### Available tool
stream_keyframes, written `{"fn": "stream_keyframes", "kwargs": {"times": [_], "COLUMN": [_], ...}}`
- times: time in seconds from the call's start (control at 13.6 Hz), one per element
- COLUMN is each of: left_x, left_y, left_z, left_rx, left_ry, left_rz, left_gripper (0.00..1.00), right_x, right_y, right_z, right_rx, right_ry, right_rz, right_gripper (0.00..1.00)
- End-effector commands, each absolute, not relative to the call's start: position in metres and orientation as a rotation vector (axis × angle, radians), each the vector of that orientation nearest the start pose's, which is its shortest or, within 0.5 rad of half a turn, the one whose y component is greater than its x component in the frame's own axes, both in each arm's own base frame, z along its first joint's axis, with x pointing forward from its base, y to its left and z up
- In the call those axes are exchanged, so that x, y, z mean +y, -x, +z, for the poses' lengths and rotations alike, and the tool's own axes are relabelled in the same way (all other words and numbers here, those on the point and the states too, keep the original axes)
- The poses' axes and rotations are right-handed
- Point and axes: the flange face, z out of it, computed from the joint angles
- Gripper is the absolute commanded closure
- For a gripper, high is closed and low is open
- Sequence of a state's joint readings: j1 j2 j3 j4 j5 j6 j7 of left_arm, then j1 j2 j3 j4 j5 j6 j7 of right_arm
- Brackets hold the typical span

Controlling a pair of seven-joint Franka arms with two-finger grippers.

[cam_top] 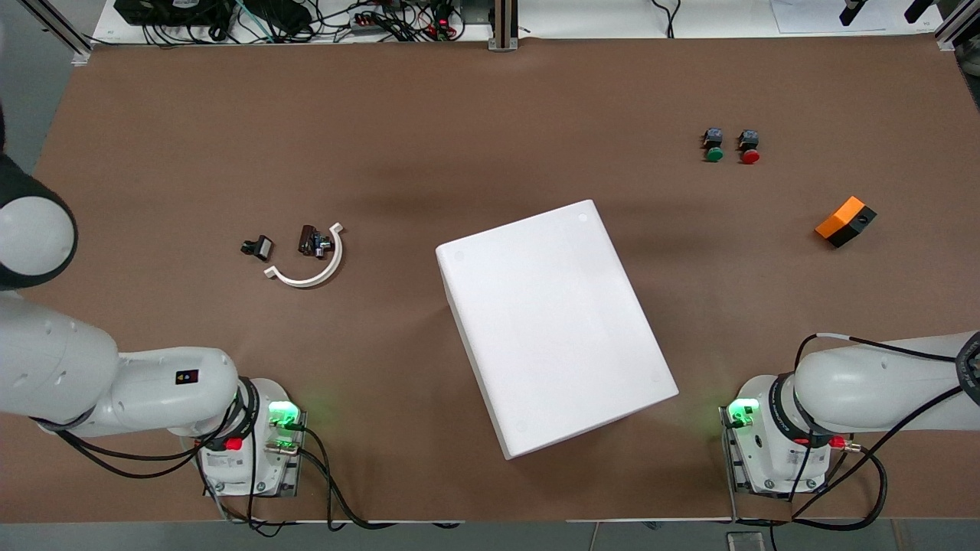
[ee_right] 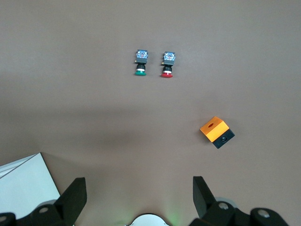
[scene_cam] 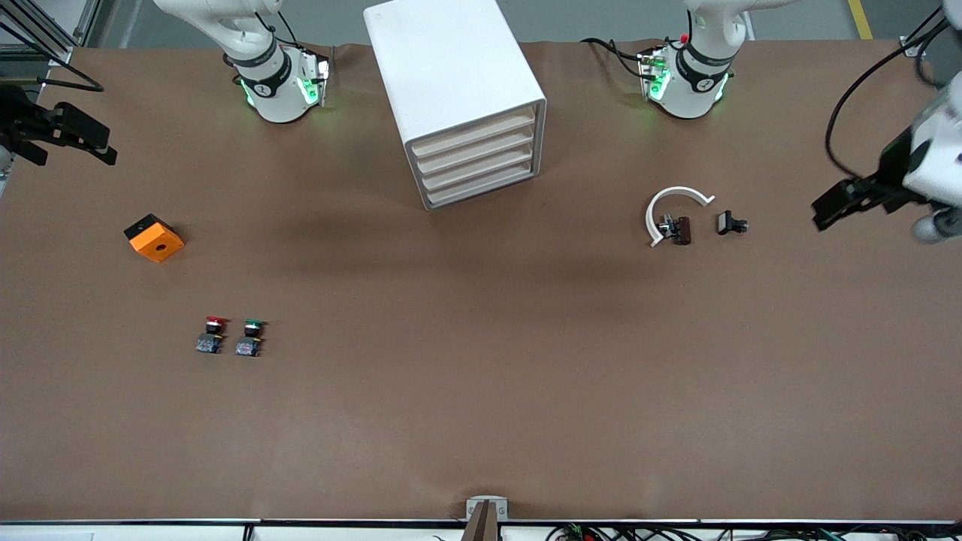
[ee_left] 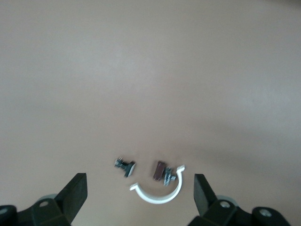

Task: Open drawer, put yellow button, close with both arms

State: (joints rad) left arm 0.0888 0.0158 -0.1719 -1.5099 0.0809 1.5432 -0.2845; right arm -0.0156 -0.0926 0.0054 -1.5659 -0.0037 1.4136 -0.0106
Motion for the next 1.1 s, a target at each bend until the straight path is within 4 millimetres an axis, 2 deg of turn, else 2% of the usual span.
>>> {"fn": "stream_keyframes", "kwargs": {"times": [0.0, 0.22, 0.37, 0.52, 0.74, 1.03], "left_x": [-0.029, -0.017, -0.033, -0.044, -0.044, -0.044], "left_y": [-0.52, -0.486, -0.473, -0.471, -0.463, -0.47], "left_z": [0.664, 0.677, 0.68, 0.674, 0.667, 0.655], "left_rx": [-0.219, -0.157, -0.117, -0.093, -0.088, -0.062], "left_ry": [3.095, 3.175, 3.169, 3.164, 3.14, 3.113], "left_rz": [-0.015, -0.017, -0.02, 0.004, -0.026, -0.062], "left_gripper": [0.0, 0.0, 0.0, 0.0, 0.0, 0.0], "right_x": [-0.007, -0.006, -0.005, -0.006, -0.004, -0.002], "right_y": [-0.509, -0.51, -0.51, -0.51, -0.51, -0.51], "right_z": [0.665, 0.664, 0.664, 0.665, 0.664, 0.665], "right_rx": [-0.013, -0.016, -0.018, -0.016, -0.021, -0.021], "right_ry": [3.157, 3.157, 3.157, 3.158, 3.156, 3.154], "right_rz": [0.102, 0.105, 0.105, 0.1, 0.102, 0.099], "right_gripper": [0.0, 0.0, 0.0, 0.0, 0.0, 0.0]}}
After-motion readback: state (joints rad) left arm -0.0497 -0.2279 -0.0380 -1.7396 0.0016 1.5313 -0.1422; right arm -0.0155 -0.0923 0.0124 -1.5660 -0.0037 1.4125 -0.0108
